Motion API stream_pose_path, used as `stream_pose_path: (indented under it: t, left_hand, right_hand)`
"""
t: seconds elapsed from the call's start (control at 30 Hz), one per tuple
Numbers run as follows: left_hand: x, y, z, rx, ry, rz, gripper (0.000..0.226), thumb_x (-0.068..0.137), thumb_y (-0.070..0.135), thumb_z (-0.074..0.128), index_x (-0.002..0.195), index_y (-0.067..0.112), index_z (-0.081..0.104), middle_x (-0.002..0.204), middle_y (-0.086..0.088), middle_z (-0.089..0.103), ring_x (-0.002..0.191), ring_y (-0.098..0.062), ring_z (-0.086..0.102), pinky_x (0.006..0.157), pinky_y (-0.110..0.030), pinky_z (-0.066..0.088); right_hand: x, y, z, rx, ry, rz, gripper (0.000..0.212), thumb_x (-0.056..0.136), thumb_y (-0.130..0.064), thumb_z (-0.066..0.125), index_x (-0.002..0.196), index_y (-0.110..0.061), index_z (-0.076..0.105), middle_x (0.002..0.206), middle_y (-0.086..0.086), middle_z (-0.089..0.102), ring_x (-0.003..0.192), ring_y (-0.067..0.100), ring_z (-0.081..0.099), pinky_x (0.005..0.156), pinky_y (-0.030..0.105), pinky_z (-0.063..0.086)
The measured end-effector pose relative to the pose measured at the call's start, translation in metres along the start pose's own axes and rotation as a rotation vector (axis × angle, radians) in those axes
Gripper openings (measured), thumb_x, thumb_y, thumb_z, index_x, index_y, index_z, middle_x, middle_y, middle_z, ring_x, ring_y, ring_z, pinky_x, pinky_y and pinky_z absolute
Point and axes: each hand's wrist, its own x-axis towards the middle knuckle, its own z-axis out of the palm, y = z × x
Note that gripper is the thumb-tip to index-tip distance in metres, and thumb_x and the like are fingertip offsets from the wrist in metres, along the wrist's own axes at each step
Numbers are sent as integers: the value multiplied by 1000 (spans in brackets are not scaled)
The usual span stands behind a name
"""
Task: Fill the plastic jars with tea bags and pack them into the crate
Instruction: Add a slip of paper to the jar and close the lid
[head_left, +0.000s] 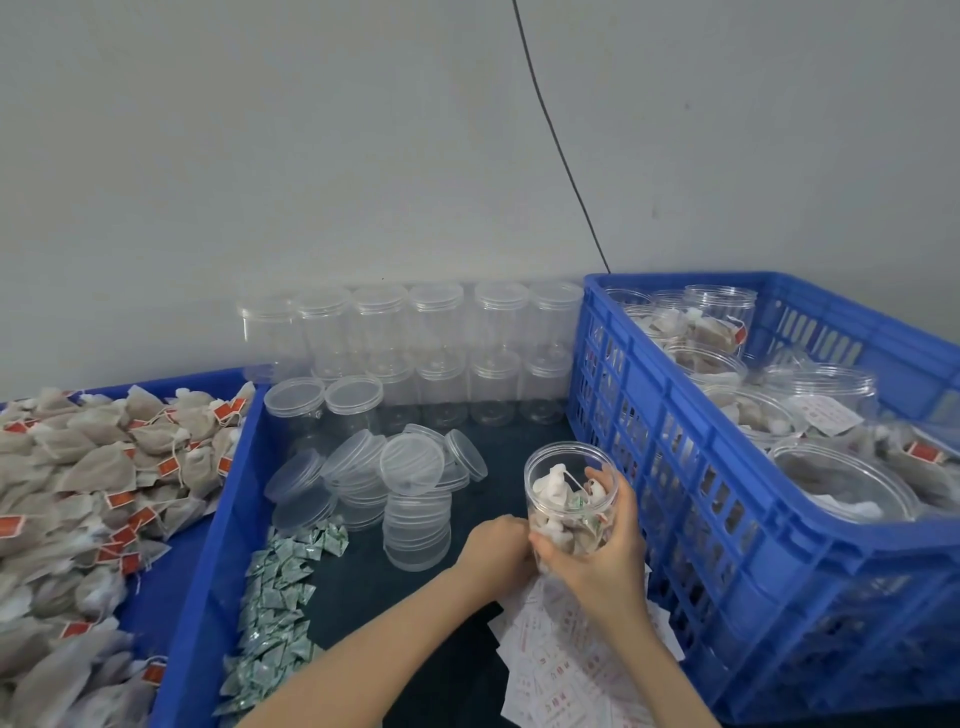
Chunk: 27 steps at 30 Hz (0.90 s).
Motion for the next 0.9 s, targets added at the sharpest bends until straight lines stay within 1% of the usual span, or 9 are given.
stream_pose_path:
  t: [0.2,0.3,0.37,0.43,0.5,0.57,0.67,0.8,0.9]
  left_hand:
    - [-4,-2,0,-171,66,-13,20,88,27,51,91,12,63,94,-1,63,84,-16,55,63,-28,40]
    - [-5,-4,-7,-317,115,-10,13,88,23,55,90,19,67,94,7,65,93,-15,58,68,-28,43]
    - [-5,-5,-15,-422,128,-18,16,88,21,58,98,20,71,99,8,69,95,-11,60,76,-28,48]
    - [-5,-6,-23,-526,138,-33,19,91,22,59,104,20,72,99,8,71,92,-7,63,79,-25,49]
    - [-5,-5,-30,-601,156,-43,19,92,24,60,105,21,73,94,11,71,85,0,62,76,-18,48]
    - [-5,-4,-40,-665,199,-45,18,92,24,61,105,20,73,94,13,70,82,6,61,73,-7,43]
    - [-3,-1,-65,-775,278,-30,18,92,29,62,105,23,72,99,17,70,90,11,61,81,-5,43]
    - [-2,3,-103,-784,391,9,16,91,26,63,105,26,71,93,25,67,89,16,59,83,-9,44]
    - [-7,6,-125,-695,429,97,15,90,25,65,101,32,71,84,36,64,86,17,58,77,-5,43]
  right_hand:
    - [0,-5,-2,12,5,7,95,62,7,88,127,-45,42,136,-15,49,117,-4,56,82,10,51]
    - [0,-5,-6,-5,17,3,97,61,7,88,134,-36,40,136,-13,50,117,-4,56,81,8,50]
    - [0,-4,-8,-10,16,11,95,62,4,89,138,-27,41,136,-10,50,115,-2,57,81,10,51]
    - [0,-2,-10,-27,21,14,96,62,1,90,137,-30,40,135,-12,50,116,-1,57,82,10,52]
    - [-1,-1,-11,-45,31,19,96,62,-1,91,138,-29,40,136,-10,51,118,3,57,83,9,51]
    - [-2,0,-10,-59,36,18,97,61,-3,92,137,-34,40,135,-13,51,118,-1,56,82,6,49]
    - [-3,0,-9,-70,41,20,98,60,-4,92,127,-49,37,133,-20,48,116,-9,52,81,3,46]
    - [-3,3,-6,-61,14,47,97,61,-5,92,134,-40,37,135,-22,46,121,-3,51,83,3,46]
    - [-2,3,-1,-74,-11,53,94,61,-7,92,134,-35,40,132,-23,47,115,-6,54,78,2,47]
